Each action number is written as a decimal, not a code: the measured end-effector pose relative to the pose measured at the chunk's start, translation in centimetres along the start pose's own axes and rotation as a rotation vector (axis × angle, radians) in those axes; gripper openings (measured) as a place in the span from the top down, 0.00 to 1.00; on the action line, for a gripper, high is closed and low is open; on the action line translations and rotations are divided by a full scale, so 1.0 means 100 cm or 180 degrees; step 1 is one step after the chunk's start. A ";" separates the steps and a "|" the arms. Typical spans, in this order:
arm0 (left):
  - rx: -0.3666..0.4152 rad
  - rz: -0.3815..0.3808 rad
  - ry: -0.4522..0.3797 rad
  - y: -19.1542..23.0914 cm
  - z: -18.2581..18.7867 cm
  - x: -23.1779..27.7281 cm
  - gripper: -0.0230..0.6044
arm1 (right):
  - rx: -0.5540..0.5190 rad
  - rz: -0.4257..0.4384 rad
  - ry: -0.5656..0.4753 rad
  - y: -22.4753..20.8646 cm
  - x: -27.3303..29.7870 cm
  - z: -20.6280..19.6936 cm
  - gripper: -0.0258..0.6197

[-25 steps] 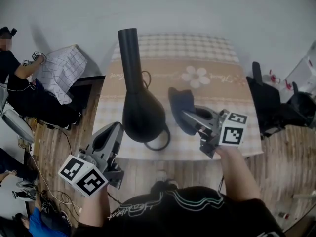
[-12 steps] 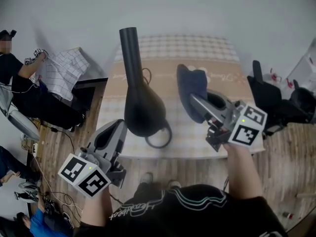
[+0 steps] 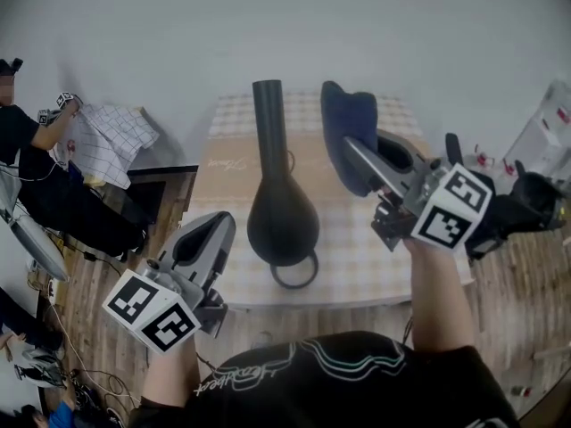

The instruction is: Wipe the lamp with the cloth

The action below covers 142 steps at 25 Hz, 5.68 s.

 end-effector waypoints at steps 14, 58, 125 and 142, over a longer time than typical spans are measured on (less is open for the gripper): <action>-0.0102 -0.0521 -0.0028 0.093 0.029 0.007 0.96 | -0.0839 -0.0343 0.0200 0.011 0.097 -0.002 0.88; -0.0548 -0.1491 0.0358 0.132 -0.006 0.002 0.96 | -0.1210 -0.0913 0.1110 0.086 0.076 -0.100 0.88; -0.0347 -0.2048 0.0548 0.129 0.017 -0.047 0.96 | -0.1344 -0.1669 0.1060 0.196 0.068 -0.102 0.88; -0.0512 -0.2594 0.0704 0.201 0.015 -0.006 0.96 | -0.2270 -0.2308 0.1395 0.170 0.159 -0.067 0.88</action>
Point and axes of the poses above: the fingertips, and each gripper's own axes: x forward along the fingers, y to its left, z out of its top, the point moved 7 cm from there along -x, backward along the fingers, and after that the axes turned 11 degrees about -y, right-handed, at the moved point
